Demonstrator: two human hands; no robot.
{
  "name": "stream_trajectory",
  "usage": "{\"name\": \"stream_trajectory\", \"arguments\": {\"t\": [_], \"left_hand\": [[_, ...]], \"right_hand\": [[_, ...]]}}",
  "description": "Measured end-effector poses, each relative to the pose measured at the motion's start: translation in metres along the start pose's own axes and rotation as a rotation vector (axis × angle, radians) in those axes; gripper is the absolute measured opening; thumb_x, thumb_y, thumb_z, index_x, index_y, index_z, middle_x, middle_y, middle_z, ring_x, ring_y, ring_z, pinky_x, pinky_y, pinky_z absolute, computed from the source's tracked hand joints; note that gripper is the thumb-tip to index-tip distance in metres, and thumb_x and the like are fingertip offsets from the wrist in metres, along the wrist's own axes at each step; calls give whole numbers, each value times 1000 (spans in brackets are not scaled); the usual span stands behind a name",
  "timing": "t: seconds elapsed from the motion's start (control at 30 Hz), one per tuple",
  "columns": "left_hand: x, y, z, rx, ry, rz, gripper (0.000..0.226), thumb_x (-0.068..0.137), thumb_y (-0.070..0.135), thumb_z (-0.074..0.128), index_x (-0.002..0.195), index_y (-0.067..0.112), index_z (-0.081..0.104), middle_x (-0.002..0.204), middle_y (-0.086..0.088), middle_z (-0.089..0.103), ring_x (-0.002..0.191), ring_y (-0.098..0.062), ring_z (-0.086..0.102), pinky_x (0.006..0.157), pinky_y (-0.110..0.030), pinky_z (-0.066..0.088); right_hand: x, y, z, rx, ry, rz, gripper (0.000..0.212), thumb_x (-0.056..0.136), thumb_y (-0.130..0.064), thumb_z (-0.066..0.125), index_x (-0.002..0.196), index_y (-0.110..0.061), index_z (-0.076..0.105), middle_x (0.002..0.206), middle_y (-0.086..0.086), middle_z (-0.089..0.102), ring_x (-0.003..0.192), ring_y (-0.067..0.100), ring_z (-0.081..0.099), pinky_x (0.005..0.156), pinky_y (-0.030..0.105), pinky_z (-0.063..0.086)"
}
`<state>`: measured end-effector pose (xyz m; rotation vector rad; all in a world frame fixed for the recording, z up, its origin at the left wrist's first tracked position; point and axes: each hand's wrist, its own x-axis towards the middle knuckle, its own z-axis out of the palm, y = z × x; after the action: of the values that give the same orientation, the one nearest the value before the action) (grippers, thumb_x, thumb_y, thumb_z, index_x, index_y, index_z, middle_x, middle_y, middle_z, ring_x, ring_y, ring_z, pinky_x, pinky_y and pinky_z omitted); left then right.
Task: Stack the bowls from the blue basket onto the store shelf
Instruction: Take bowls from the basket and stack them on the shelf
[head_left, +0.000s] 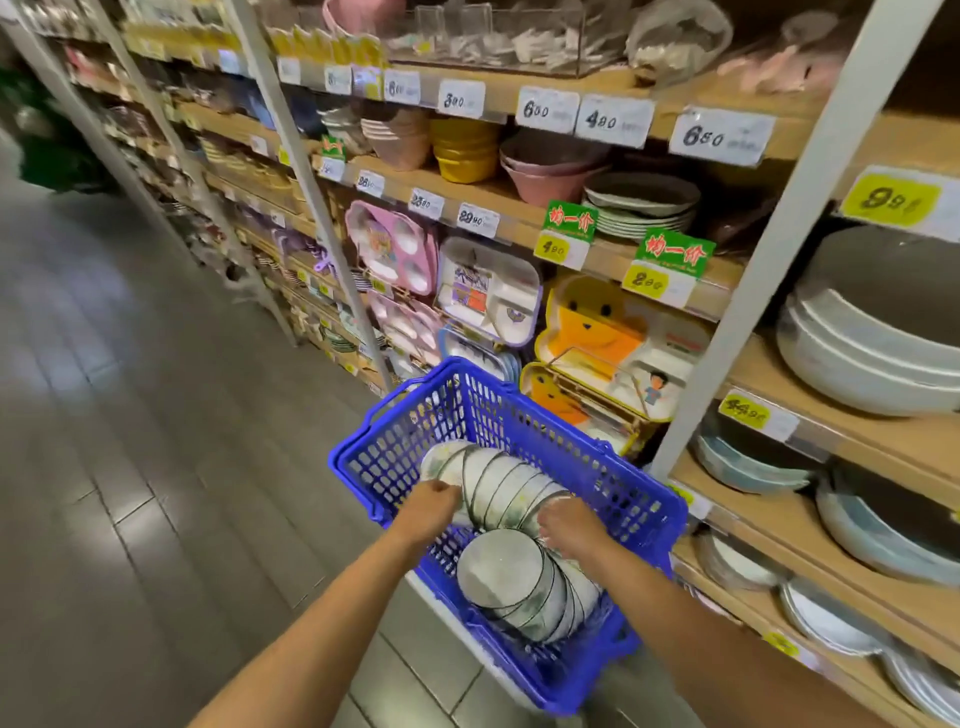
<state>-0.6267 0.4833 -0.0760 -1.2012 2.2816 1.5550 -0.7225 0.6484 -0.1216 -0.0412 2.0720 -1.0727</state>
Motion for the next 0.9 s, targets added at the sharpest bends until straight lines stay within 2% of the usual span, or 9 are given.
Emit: {"name": "stream_trajectory", "arguments": {"t": [0.07, 0.13, 0.23, 0.37, 0.47, 0.57, 0.67, 0.83, 0.9], "left_hand": [[22, -6, 4, 122, 2, -26, 29, 91, 14, 47, 62, 14, 44, 62, -5, 45, 57, -17, 38, 55, -31, 29], [43, -12, 6, 206, -15, -66, 28, 91, 14, 48, 65, 4, 51, 68, -18, 55, 66, -28, 53, 63, -36, 38], [80, -26, 16, 299, -67, -129, 28, 92, 16, 50, 99, -8, 62, 107, -31, 64, 104, -43, 60, 84, -42, 48], [108, -43, 39, 445, -277, -135, 49, 90, 28, 50, 126, -5, 54, 131, -20, 57, 123, -34, 53, 102, -36, 42], [128, -62, 57, 628, -399, -111, 40, 97, 20, 48, 128, -5, 52, 134, -17, 54, 122, -32, 53, 96, -34, 42], [146, -82, 73, 786, -555, -103, 40, 97, 16, 50, 130, -7, 47, 136, -23, 52, 124, -35, 51, 97, -37, 42], [156, -93, 81, 938, -618, -46, 41, 98, 18, 48, 134, -2, 45, 138, -20, 50, 127, -32, 49, 100, -35, 39], [170, -104, 81, 919, -671, -36, 39, 96, 10, 46, 133, -2, 46, 136, -21, 51, 125, -34, 50, 99, -35, 40], [173, -104, 79, 882, -693, -14, 39, 94, 4, 44, 133, -1, 48, 134, -21, 53, 123, -34, 51, 98, -38, 42]], "right_hand": [[23, 9, 4, -110, 23, 10, 21, 96, -17, 44, 83, -17, 60, 103, 14, 60, 94, 25, 58, 90, 37, 49], [42, 17, 12, -234, 51, 33, 29, 97, -18, 42, 108, -8, 66, 116, 16, 63, 108, 31, 60, 94, 38, 48], [58, 27, 23, -378, 45, 45, 35, 96, -17, 42, 123, -3, 60, 128, 18, 60, 118, 33, 57, 93, 37, 47], [73, 49, 40, -565, 18, 51, 36, 89, -19, 51, 122, -7, 60, 124, 18, 62, 115, 33, 58, 92, 34, 49], [81, 60, 54, -664, 38, 52, 32, 88, -15, 53, 119, -7, 59, 123, 17, 60, 113, 33, 57, 87, 34, 49], [89, 67, 66, -751, 53, 42, 38, 86, -6, 53, 124, -8, 56, 129, 14, 54, 121, 31, 48, 96, 37, 44], [91, 68, 71, -757, 85, 49, 38, 84, -2, 52, 121, -10, 57, 127, 12, 52, 122, 30, 45, 97, 38, 43], [91, 70, 76, -642, 142, 80, 41, 84, -1, 51, 124, -10, 57, 132, 12, 48, 128, 29, 39, 101, 35, 37], [88, 69, 78, -598, 165, 107, 45, 84, 1, 50, 127, -11, 56, 135, 11, 47, 130, 29, 38, 100, 37, 41]]}}
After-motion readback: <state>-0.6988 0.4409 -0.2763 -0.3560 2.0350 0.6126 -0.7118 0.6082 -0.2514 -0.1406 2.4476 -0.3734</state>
